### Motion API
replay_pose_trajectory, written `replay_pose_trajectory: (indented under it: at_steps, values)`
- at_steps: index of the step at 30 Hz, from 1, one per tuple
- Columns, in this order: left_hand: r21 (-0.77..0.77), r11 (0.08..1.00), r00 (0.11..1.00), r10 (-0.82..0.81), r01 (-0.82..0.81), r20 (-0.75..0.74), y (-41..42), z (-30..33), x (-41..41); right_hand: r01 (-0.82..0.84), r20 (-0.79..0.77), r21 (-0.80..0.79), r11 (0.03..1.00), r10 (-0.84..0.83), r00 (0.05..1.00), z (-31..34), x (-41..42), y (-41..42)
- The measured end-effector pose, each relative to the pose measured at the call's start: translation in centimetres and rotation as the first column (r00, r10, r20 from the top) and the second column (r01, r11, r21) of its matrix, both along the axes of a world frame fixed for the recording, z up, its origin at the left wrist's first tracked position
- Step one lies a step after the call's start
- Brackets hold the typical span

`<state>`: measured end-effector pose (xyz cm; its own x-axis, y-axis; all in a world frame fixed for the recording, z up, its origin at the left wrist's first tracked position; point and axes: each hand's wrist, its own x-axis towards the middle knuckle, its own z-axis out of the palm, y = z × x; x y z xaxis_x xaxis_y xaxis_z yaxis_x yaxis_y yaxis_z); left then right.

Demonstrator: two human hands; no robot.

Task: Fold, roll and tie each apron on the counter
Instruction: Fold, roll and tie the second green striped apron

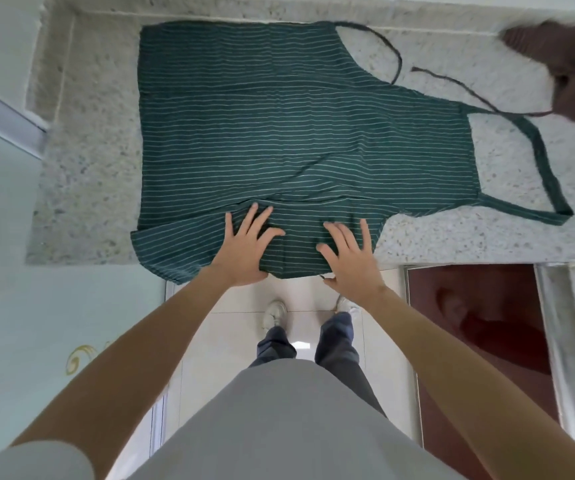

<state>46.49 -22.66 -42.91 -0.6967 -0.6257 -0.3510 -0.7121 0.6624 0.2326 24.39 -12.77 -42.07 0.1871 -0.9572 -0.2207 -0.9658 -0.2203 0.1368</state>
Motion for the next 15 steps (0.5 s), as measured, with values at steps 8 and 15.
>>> replay_pose_trajectory:
  at_steps: [8, 15]
  values:
    - [-0.181, 0.956, 0.852, 0.108, -0.230, -0.512, 1.7, 2.5, 1.6, 0.242, 0.179, -0.174, 0.954, -0.211, 0.961, 0.5, 6.5, -0.5]
    - [-0.018, 0.886, 0.791, 0.404, -0.463, -0.460, 4.3, 3.8, 7.7, 0.483, 0.410, -0.257, 0.837, -0.358, 0.839, 2.9, 2.1, 3.4]
